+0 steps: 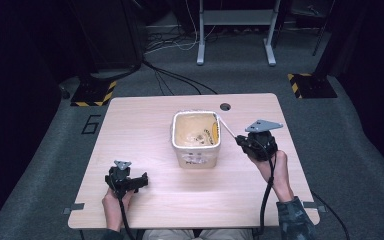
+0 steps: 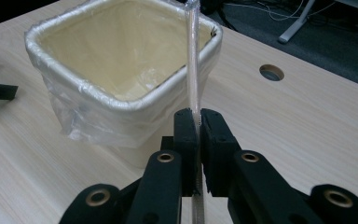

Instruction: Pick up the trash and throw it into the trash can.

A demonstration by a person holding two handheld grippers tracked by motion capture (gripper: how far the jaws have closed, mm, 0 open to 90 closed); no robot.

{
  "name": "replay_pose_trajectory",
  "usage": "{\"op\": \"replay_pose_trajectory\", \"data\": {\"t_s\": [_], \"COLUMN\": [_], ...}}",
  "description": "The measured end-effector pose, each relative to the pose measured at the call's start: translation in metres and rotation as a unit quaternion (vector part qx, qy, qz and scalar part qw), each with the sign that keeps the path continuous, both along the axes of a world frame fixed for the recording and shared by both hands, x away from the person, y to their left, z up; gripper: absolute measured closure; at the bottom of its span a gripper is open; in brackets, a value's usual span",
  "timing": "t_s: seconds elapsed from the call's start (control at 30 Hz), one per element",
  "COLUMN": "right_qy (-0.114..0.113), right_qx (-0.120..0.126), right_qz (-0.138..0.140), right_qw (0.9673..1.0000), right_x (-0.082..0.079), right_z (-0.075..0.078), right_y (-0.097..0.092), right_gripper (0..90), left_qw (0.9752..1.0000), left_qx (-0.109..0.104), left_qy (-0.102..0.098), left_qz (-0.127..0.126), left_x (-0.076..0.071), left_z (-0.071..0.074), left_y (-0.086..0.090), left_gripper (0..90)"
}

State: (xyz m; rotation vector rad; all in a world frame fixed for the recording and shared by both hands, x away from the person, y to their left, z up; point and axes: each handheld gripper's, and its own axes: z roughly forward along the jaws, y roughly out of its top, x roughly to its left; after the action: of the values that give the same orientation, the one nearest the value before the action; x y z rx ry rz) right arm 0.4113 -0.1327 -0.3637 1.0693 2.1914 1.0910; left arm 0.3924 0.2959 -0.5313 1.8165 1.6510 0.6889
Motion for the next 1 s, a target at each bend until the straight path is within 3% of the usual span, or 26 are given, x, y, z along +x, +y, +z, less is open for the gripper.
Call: {"op": "replay_pose_trajectory", "data": {"t_s": [0.33,1.0], "right_qy": [-0.012,-0.004], "right_qx": [-0.016,-0.019], "right_qz": [0.024,0.053], "right_qw": [0.9995,0.9984], "right_x": [0.010,0.028], "right_z": [0.014,0.022], "right_y": [0.019,0.047], "right_gripper": [85.3,85.3], "left_qw": [1.0000,1.0000], "left_qx": [0.000,0.000], "left_qy": [0.000,0.000], "left_qz": [0.000,-0.001], "left_x": [0.000,0.000], "left_z": [0.000,0.000], "left_y": [0.000,0.000], "left_gripper": [0.1,0.1]}}
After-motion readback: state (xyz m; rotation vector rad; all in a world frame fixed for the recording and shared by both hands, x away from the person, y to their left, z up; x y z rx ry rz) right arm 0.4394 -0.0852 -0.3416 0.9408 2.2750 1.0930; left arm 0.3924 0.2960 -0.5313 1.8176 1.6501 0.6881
